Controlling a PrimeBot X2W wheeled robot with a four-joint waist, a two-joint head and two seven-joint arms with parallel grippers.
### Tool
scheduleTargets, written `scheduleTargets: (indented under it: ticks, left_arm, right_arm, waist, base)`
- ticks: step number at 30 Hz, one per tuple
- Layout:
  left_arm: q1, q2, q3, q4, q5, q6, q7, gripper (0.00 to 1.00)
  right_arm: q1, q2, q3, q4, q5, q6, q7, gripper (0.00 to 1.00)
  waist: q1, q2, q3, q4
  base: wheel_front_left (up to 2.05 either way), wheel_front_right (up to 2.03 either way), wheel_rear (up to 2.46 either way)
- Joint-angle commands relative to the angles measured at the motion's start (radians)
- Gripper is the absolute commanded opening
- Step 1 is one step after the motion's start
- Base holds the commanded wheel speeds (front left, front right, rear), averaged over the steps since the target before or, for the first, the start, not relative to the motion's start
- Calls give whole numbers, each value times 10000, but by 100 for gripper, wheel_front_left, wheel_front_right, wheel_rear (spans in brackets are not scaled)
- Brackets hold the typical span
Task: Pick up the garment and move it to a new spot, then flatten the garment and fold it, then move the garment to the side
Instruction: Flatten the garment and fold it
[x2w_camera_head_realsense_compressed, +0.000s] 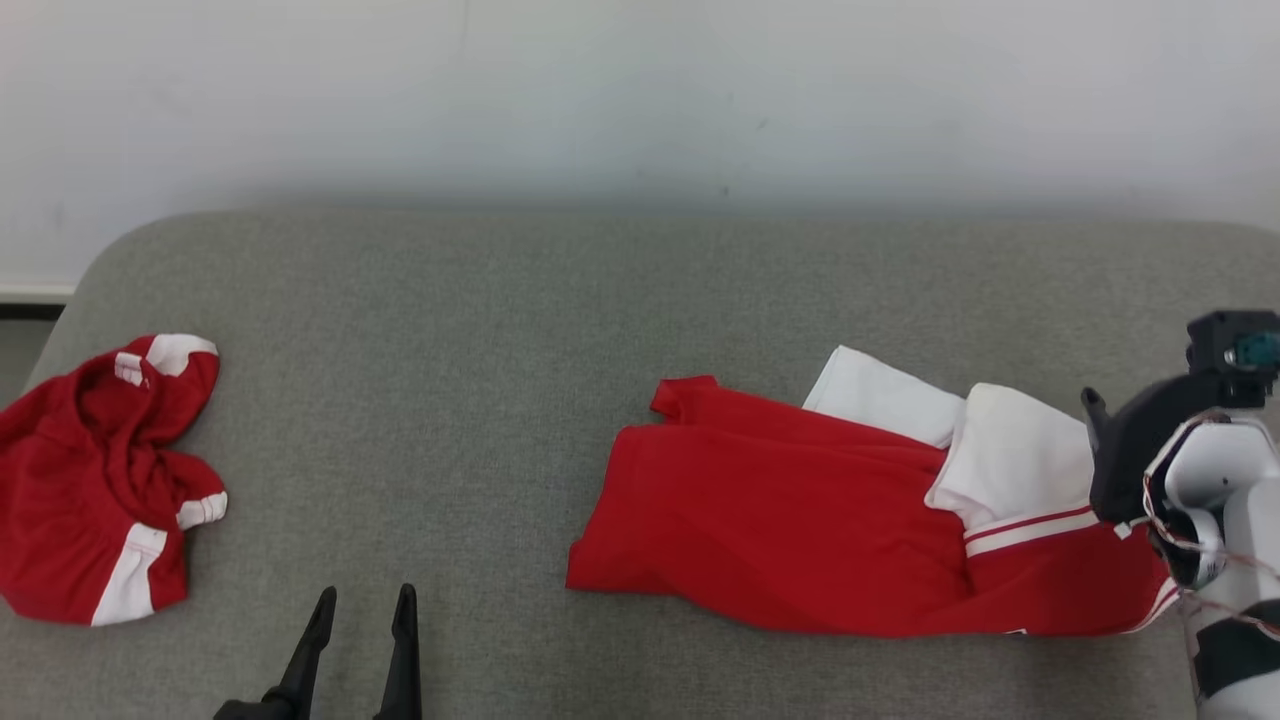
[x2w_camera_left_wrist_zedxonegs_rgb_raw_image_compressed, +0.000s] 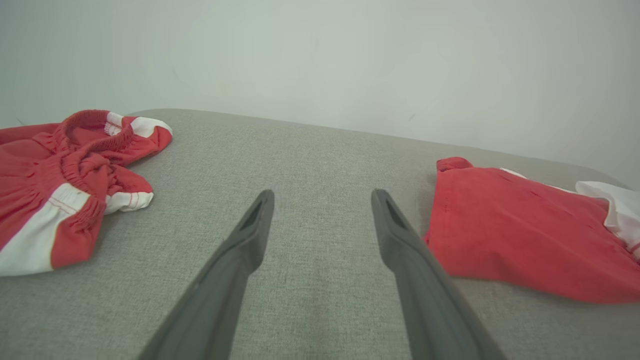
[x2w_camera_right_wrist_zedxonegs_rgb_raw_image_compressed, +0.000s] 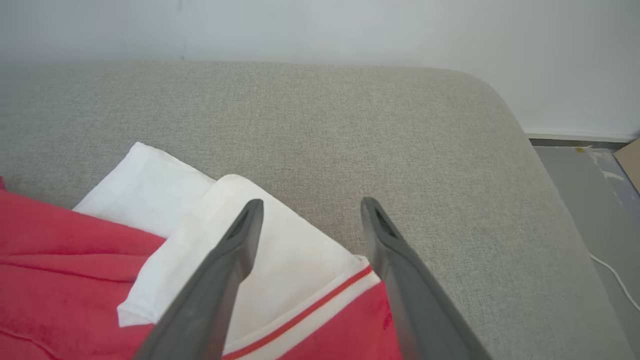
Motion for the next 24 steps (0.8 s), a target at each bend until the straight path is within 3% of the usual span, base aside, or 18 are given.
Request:
scheduleTargets:
  ticks: [1, 14, 22, 23, 24]
  left_arm:
    - [-223, 35, -4, -60, 3, 10, -34, 100]
    - [-847, 23, -240, -81, -59, 10, -34, 100]
    - [-911, 4, -140, -127, 6, 10, -34, 100]
    - [-917, 2, -130, -124, 18, 10, -34, 100]
    - [-928, -2, -124, -119, 27, 10, -34, 100]
  right_arm:
    - [-189, -144, 116, 139, 48, 7, 78, 100]
    - [-1345, -1099, 1405, 1630, 1351, 5, 1376, 100]
    - [-1188, -1291, 2060, 1629, 2188, 5, 1493, 100]
    - [-1150, -1308, 2114, 1638, 2251, 5, 1495, 93]
    - [-1114, -1346, 2174, 1645, 2305, 7, 1484, 72]
  waist:
    - [0, 0, 401, 269]
    - [0, 0, 1167, 750]
    - [0, 0, 1309, 697]
    - [0, 0, 1317, 682]
    - [0, 0, 1321, 668]
  base:
    - [0, 0, 0]
    - [0, 0, 0]
    - [0, 0, 0]
    - [0, 0, 0]
    - [0, 0, 0]
